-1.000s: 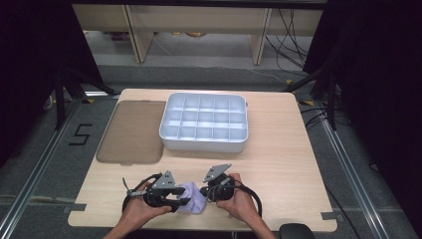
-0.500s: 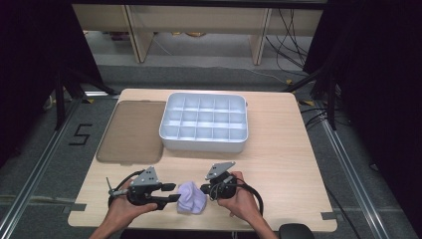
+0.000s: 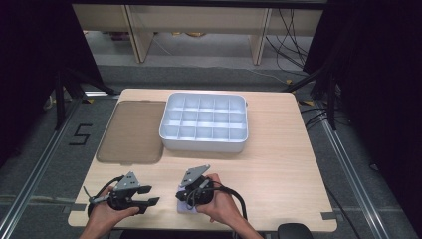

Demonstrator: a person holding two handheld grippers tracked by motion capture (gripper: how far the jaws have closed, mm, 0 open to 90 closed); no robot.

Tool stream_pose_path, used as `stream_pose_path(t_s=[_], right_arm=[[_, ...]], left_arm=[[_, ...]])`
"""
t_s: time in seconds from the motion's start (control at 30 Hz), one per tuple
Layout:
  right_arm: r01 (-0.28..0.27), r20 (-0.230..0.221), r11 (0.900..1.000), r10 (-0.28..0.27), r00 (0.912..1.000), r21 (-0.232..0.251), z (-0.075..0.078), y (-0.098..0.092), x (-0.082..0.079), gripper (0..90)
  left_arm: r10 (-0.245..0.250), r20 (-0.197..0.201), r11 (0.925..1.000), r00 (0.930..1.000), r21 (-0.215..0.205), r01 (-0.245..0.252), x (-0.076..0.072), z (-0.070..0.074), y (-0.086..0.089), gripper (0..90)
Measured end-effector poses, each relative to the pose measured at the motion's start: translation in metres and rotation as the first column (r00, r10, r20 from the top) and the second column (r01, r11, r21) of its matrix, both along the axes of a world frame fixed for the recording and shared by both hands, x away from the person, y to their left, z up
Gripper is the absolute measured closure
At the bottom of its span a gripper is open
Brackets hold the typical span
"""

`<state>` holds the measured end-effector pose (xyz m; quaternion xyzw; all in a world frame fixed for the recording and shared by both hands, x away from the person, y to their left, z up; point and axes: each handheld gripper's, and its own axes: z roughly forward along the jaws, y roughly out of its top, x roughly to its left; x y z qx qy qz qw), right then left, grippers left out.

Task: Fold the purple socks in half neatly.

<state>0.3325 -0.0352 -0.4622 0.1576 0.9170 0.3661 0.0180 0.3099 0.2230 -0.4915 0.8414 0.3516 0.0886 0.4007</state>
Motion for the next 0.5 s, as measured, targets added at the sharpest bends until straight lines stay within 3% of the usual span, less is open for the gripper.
stream_pose_path(t_s=[0.17, 0.23, 0.27, 0.33, 0.37, 0.5], right_arm=[[-0.035, 0.008, 0.998, 0.035, 0.9993, -0.047, -0.004, 0.025, -0.001, 87.7], [-0.051, 0.004, 0.996, 0.052, 0.9986, -0.079, -0.007, 0.035, 0.0, 87.8], [-0.054, 0.006, 0.995, 0.055, 0.9985, -0.088, -0.009, 0.037, 0.001, 87.9], [-0.039, 0.015, 0.992, 0.042, 0.999, -0.121, -0.011, 0.038, 0.001, 87.9], [-0.034, 0.025, 0.991, 0.037, 0.999, -0.132, -0.011, 0.036, 0.002, 87.9], [-0.001, 0.023, 0.992, 0.004, 0.9997, -0.128, -0.007, 0.019, 0.004, 88.0]], left_arm=[[0.023, -0.006, 0.9997, 0.9997, 0.008, -0.023, -0.002, 0.001, 0.009, 42.6], [0.031, -0.006, 0.9994, 0.9995, -0.017, -0.031, -0.003, 0.001, 0.009, 42.4], [0.0, -0.001, 0.9999, 1.0, 0.011, 0.0, -0.003, 0.002, 0.011, 45.4], [0.006, -0.003, 1.0, 1.0, 0.0, -0.006, -0.003, 0.002, 0.01, 45.9], [0.016, -0.002, 0.9995, 0.9999, -0.028, -0.016, -0.004, 0.001, 0.008, 45.9], [0.018, -0.003, 0.9992, 0.9998, -0.035, -0.018, -0.003, 0.0, 0.007, 43.8]])
